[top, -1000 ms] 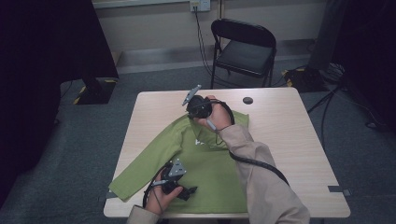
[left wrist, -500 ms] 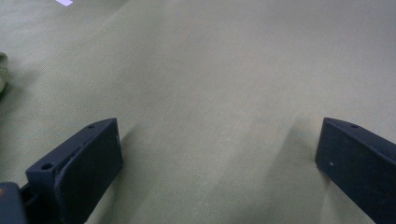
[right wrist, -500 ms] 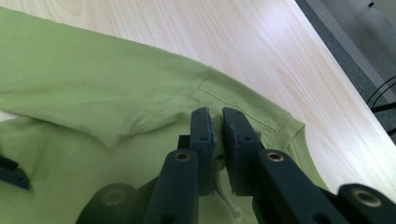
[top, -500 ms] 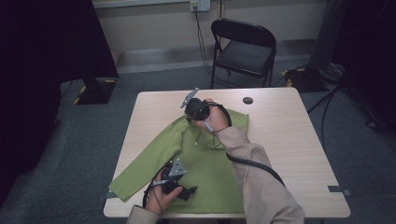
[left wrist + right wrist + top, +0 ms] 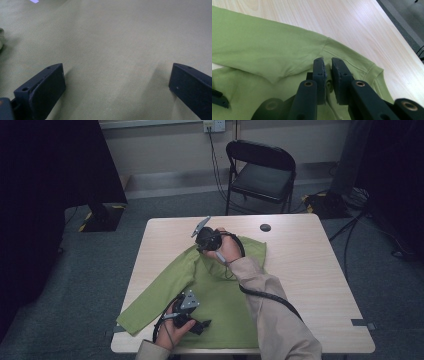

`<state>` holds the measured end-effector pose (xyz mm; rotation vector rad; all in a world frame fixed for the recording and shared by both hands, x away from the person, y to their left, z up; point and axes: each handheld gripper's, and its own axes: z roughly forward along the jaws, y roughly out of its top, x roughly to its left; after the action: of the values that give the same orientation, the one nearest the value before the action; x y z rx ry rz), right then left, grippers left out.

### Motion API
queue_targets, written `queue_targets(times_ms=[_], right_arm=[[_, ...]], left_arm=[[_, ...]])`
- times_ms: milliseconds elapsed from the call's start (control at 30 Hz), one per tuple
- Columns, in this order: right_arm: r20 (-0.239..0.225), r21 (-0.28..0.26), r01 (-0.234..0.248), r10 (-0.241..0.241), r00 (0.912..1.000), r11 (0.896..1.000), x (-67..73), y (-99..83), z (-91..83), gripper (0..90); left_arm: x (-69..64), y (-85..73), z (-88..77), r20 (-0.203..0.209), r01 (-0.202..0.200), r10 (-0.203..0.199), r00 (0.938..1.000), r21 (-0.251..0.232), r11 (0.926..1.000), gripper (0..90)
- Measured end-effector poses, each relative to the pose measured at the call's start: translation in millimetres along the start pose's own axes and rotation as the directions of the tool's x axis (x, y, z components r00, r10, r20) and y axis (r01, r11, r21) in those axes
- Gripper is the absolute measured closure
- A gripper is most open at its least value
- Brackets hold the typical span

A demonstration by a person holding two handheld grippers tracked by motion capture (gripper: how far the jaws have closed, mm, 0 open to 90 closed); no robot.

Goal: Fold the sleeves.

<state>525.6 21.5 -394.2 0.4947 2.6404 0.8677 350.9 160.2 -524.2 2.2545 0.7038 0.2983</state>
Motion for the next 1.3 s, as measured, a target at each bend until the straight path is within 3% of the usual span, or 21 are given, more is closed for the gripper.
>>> queue_targets(times_ms=[133,367,467,567,800,933,1300], right_arm=[[0.001,-0.012,-0.011,0.011,0.9999,1.0,1.1,-0.2,2.2,74.7],[0.002,-0.023,-0.051,0.051,0.9987,0.998,1.2,-5.3,2.7,55.3],[0.005,-0.035,-0.08,0.08,0.9968,0.996,-0.6,-6.8,1.7,44.0],[0.013,-0.046,-0.11,0.111,0.9938,0.993,-2.3,-8.0,0.1,27.1],[0.024,-0.09,-0.155,0.158,0.9872,0.984,-4.0,-17.4,-4.1,7.7],[0.0,-0.097,-0.178,0.179,0.9839,0.979,-4.5,-28.5,-3.7,1.4],[-0.051,-0.101,-0.224,0.22,0.9742,0.969,-0.7,-62.9,12.1,2.3]], left_arm=[[0.0,0.0,0.0,0.0,0.0,0.0,1.0,0.0,1.0,0.0],[0.0,0.0,0.0,0.0,0.0,0.0,1.0,0.0,1.0,0.0],[0.0,0.0,0.0,0.0,0.0,0.0,1.0,0.0,1.0,0.0],[0.0,0.0,0.0,0.0,0.0,0.0,1.0,0.0,1.0,0.0],[0.0,0.0,0.0,0.0,-0.001,0.001,1.0,0.0,1.0,0.0],[0.1,0.0,0.0,0.0,-0.001,0.001,1.0,0.0,1.0,0.0],[0.0,-0.1,0.0,0.0,0.0,0.0,1.0,0.001,1.0,0.0]])
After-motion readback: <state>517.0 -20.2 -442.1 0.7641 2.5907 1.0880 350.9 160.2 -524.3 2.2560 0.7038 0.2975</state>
